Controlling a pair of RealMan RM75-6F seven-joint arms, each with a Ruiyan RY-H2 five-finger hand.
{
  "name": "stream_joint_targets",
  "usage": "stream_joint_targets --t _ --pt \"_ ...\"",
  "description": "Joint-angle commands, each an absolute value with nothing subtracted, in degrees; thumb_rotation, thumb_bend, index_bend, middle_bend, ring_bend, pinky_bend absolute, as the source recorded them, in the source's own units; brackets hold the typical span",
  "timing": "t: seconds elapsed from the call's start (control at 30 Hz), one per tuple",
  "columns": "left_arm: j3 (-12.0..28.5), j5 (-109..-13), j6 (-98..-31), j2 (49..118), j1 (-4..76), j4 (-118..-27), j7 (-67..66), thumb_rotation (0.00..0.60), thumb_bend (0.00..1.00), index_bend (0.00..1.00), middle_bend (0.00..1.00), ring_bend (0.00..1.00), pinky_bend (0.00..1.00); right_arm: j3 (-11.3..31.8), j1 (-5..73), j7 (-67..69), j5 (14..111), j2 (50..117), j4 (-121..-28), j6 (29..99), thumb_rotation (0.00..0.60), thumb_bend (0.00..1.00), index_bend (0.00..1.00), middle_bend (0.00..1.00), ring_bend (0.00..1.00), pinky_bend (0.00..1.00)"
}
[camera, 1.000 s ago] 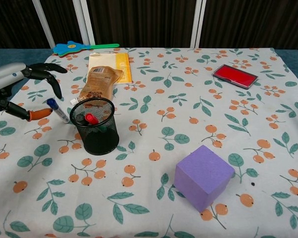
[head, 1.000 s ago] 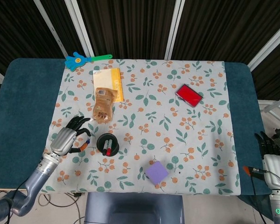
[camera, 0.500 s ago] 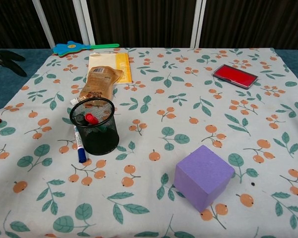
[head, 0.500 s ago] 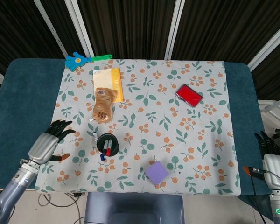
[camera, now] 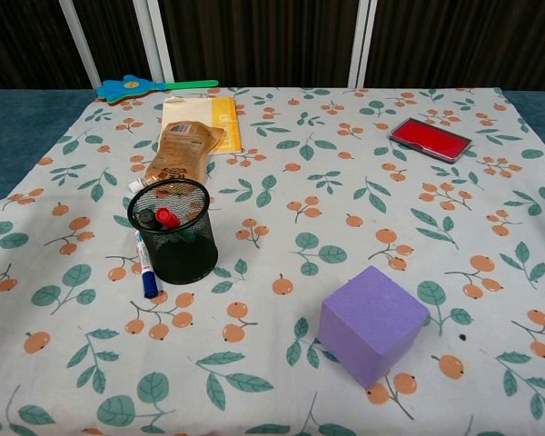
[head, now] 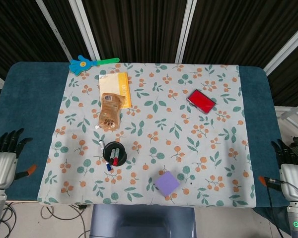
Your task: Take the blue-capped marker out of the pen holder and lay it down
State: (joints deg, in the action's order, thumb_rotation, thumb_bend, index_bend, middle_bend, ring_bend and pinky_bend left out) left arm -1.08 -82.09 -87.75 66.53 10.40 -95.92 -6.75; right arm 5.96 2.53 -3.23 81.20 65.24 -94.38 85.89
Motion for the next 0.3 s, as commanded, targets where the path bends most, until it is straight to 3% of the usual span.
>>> stream_joint_targets --t 0.03,0.3 --pt "-1.6 -80.6 -86.8 65.8 9.2 -95.1 -4.4 0.6 0.13 0.2 0.03 0.0 0.0 6.0 2.5 -3.2 81.2 65.3 -94.3 85.9 0.6 0.06 0.06 0.02 0.09 0.19" --pt "-0.4 -79.2 -84.1 64.4 9.0 -94.8 -1.2 0.6 0.13 0.19 0.03 0.0 0.0 5.9 2.6 -3.3 81.5 65.3 -94.1 85.9 0.6 0.06 0.06 0.02 0.09 0.19"
